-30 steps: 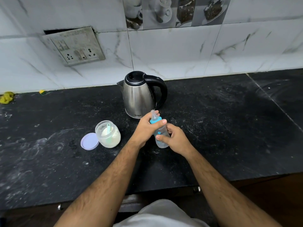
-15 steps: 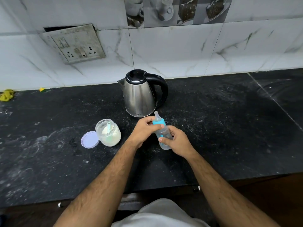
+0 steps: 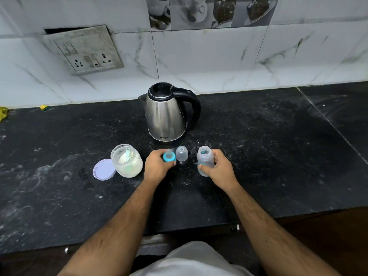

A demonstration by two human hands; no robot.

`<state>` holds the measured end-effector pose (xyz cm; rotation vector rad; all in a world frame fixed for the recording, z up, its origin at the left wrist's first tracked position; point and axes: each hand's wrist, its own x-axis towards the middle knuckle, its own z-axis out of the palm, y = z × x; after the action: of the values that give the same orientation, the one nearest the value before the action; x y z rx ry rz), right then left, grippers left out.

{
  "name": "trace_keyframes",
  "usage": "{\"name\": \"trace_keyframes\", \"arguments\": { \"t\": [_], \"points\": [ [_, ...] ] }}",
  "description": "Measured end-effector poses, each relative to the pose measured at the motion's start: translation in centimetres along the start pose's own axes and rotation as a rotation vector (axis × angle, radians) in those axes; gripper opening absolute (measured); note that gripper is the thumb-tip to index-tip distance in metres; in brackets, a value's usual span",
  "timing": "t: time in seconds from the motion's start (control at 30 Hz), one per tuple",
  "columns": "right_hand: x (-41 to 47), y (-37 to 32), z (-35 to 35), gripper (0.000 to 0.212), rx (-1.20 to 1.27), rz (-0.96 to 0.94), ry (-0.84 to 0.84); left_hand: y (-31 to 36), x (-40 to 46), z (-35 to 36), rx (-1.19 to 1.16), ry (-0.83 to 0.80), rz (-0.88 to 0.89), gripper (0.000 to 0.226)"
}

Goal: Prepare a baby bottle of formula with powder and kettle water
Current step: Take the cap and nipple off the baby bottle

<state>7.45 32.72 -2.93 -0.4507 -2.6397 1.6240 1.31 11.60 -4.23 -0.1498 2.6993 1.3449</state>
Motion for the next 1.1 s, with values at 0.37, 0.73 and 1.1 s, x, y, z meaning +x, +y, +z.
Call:
{"name": "trace_keyframes", "arguments": {
  "t": [0.37, 0.73, 1.1],
  "points": [
    [-0.3, -0.1, -0.2, 0.046, -0.006, -0.012, -0.024, -1.6, 1.4, 1.5, 0.181, -0.037, 0.009, 0.053],
    [-0.7, -0.2, -0.1, 0.046, 0.004, -0.034, -0.055, -1.9, 0.1, 1.4, 0.111, 0.002, 0.026, 0.076],
    [-1.1, -1.1, 2.9, 0.055, -0.072, -0.126, -0.188, -4.1, -6.3, -0.3, -0.152, 0.066, 0.09, 0.033]
  ]
}}
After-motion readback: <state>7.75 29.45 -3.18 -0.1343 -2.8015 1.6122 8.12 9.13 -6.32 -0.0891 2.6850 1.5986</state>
